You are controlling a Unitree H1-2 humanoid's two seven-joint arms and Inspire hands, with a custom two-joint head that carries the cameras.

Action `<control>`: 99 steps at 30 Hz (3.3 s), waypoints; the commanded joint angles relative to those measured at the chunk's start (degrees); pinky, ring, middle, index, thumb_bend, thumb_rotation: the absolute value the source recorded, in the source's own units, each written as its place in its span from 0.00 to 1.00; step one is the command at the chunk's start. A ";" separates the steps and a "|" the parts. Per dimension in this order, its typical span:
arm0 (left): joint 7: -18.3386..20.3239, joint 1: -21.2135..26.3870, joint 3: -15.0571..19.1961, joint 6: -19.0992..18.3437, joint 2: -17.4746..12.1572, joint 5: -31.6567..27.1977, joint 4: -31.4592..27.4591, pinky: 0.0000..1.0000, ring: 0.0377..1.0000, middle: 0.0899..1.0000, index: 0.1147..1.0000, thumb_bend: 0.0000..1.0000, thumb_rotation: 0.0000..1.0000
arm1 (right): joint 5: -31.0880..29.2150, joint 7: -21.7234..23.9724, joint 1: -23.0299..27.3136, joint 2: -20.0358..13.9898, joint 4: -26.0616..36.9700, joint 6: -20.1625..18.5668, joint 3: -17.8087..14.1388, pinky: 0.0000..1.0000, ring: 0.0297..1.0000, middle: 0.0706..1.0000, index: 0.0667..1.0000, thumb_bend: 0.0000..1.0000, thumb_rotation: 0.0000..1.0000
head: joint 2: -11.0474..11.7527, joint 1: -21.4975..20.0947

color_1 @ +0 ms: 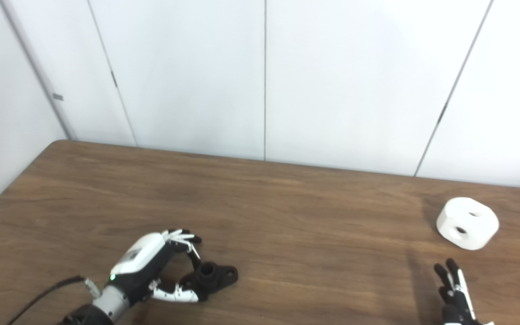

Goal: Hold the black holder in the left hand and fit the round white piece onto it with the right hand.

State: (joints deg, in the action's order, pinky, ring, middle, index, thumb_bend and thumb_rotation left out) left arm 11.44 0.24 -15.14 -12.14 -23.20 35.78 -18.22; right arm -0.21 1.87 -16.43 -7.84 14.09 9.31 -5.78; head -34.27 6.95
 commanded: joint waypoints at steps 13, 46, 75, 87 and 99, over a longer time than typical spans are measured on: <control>0.30 -4.88 -6.83 6.83 3.64 4.86 -3.34 1.00 0.94 0.82 0.42 0.52 0.05 | 2.11 -3.09 -6.04 2.72 4.58 -1.71 2.74 1.00 1.00 0.95 1.00 0.56 1.00 | -4.49 -4.52; -3.30 -8.07 -10.05 12.37 7.00 11.17 3.60 1.00 0.95 0.83 0.42 0.52 0.05 | -0.27 -5.72 -1.40 0.19 8.78 -6.63 0.05 1.00 0.98 0.93 0.97 0.61 0.91 | -3.52 -12.71; -10.31 -7.50 -8.40 19.72 5.11 9.51 11.07 0.96 0.90 0.79 0.42 0.52 0.04 | 22.20 -1.53 22.95 -16.82 10.88 -34.00 -1.95 0.99 0.99 0.97 0.91 0.60 0.78 | 1.42 -24.32; -10.76 -7.28 -7.66 21.34 3.80 9.93 12.44 0.96 0.90 0.78 0.42 0.52 0.04 | 28.49 0.77 32.42 -21.29 0.43 -36.01 -0.91 0.98 1.00 1.00 0.91 0.80 0.35 | 2.68 -26.57; -11.85 -7.14 -7.17 22.27 3.56 10.60 13.64 0.96 0.89 0.77 0.42 0.52 0.04 | 36.91 6.34 39.81 -24.51 -10.27 -36.20 1.23 0.97 1.00 1.00 0.90 0.92 0.27 | 3.17 -27.61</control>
State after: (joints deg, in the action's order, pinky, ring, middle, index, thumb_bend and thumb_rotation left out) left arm -0.86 -5.14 -22.41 10.87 -17.93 43.85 -9.33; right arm 34.96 8.14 20.35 -29.67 3.49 -27.12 -4.45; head -31.03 -20.65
